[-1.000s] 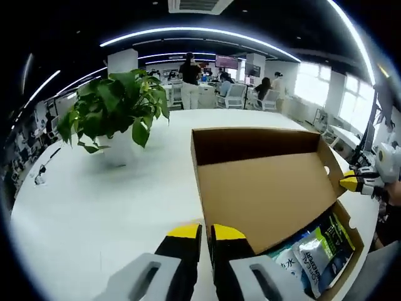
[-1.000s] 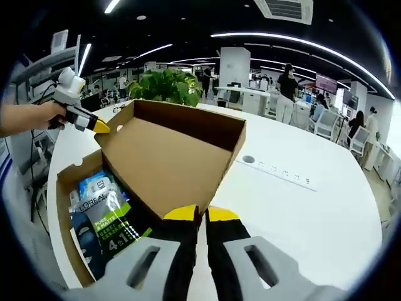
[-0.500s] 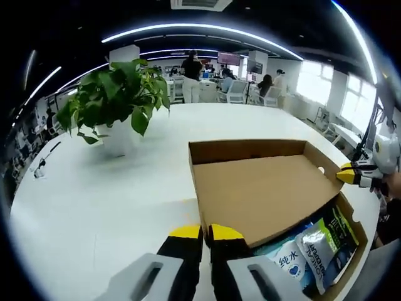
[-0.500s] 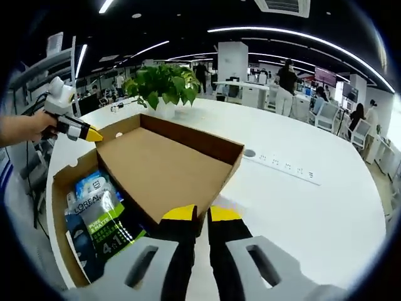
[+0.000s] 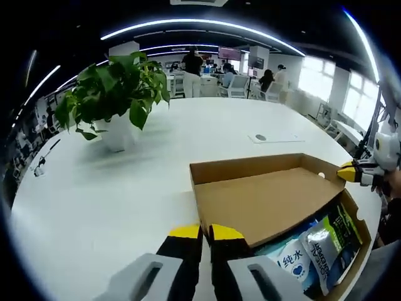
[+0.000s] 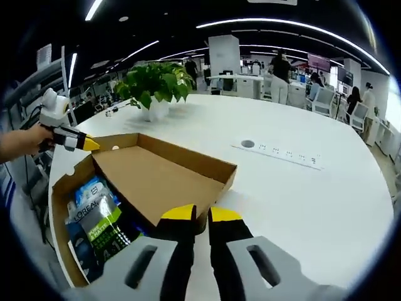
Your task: Operate the shoe box by opening the lid, removing the specified soft item, and placing it in the target area until the item is outside and the box remains undamaged.
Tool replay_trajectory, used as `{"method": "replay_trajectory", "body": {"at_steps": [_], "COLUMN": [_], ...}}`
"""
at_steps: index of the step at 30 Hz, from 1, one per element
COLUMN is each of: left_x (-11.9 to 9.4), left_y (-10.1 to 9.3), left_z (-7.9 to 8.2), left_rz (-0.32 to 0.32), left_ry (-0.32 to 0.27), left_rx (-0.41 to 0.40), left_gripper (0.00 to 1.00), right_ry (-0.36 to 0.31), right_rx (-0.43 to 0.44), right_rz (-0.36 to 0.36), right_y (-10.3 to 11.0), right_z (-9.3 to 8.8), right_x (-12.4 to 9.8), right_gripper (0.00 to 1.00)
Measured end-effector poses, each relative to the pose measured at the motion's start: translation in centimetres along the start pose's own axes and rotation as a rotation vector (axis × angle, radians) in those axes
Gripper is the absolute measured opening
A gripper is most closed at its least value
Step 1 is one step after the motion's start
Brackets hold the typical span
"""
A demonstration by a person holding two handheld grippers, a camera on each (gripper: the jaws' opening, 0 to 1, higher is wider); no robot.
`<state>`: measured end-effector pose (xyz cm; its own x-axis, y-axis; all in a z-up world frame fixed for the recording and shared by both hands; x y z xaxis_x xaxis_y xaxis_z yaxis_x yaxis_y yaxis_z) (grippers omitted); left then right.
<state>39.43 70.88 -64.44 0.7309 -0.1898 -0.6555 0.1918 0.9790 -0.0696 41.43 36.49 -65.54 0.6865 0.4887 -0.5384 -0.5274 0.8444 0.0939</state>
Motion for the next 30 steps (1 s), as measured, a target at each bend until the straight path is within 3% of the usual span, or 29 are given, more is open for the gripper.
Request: {"method": "replay_trajectory", "body": {"at_steps": [4, 7, 12, 21, 30], "left_x": [0.0, -0.6, -1.5, -3.7, -5.2], "left_y": [-0.1, -0.4, -0.8, -2.3, -5.2], "left_z": [-0.6, -0.9, -1.1, -1.5, -2.7], "left_rz": [-0.009, -0.013, -0.024, -0.048, -0.133], "left_ry": [0.05, 0.035, 0.008, -0.023, 0.007], "left_rx": [0.015, 0.018, -0.012, -0.025, -0.022], "left_gripper": [0.04, 0.05, 0.2, 0.24, 0.28], "right_ry": [0.014, 0.008, 0.005, -0.005, -0.007], "right_rx": [0.103, 0.122, 0.104, 0.095, 0.09], "right_rz": [-0.008, 0.001, 0.024, 0.058, 0.095], "right_y": [-0.2, -0.1, 0.5, 1.6, 3.2], "right_z": [0.0, 0.1, -0.1, -1.2, -2.3], "right_x": [-0.1, -0.4, -1.6, -4.6, -7.1], "right_gripper": [0.06, 0.06, 0.11, 0.2, 0.27]}}
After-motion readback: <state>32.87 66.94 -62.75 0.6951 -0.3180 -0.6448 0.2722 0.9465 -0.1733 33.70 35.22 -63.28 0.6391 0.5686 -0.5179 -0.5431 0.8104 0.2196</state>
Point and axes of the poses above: the point that each gripper's makers call its tool centre point, and the gripper's own axes: x roughly forward along the fingers, y roughly to its left, z roughly out of its top, the point moved 7 cm from there along -x, roughly backward along the fingers, and after that the axes turned 1 degree about -z, right-handed, at the moved point
